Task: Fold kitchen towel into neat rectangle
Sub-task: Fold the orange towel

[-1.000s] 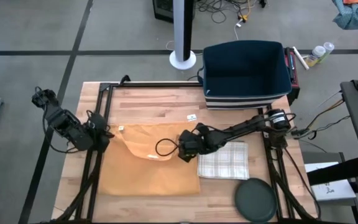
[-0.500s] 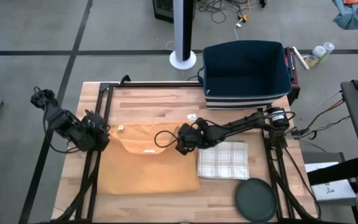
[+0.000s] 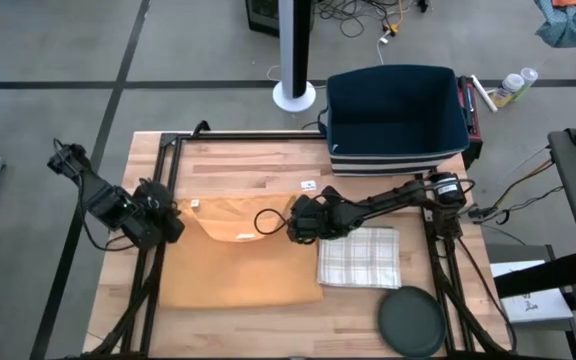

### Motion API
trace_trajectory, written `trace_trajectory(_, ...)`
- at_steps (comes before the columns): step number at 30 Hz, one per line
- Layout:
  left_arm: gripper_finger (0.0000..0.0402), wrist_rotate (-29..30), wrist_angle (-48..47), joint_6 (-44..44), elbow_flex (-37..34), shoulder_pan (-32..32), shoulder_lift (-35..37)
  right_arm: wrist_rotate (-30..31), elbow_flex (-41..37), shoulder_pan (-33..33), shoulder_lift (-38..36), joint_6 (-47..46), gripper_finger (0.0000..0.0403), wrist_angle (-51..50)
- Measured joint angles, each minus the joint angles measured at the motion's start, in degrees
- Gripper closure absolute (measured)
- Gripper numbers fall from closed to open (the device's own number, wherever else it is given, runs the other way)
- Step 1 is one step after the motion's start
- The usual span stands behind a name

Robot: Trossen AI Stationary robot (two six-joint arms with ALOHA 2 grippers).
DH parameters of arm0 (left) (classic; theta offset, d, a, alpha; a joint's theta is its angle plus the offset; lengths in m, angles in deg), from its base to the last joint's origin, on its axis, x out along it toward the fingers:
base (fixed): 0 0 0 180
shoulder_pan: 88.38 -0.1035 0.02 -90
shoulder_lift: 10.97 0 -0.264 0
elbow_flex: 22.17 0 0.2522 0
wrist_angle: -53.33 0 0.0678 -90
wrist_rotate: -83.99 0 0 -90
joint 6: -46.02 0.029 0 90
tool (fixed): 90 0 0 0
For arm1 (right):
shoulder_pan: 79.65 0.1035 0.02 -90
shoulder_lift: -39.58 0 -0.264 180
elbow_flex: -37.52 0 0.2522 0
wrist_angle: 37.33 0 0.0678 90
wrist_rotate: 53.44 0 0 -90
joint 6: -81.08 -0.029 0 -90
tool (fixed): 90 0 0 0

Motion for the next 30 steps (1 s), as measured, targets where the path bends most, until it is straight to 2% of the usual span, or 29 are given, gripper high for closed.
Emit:
trace_trajectory(7, 0.0401, 1.53, -0.15, 0.06, -0.09, -0.59, -1.92, 0.32, -0.29, 0.2, -0.06, 0.0, 0.0403, -0.19)
trace_trajectory(23, 0.0401, 5.93, -1.28, 0.62, -0.27, -3.66, -0.85, 0.37, -0.81, -1.62, -0.52, 0.34, 0.0402, 0.25)
trace_trajectory(30, 0.0386, 6.54, -1.25, 0.62, -0.54, -5.73, -2.8, 0.36, -2.05, -2.22, -0.48, -0.81, 0.0365, 1.94)
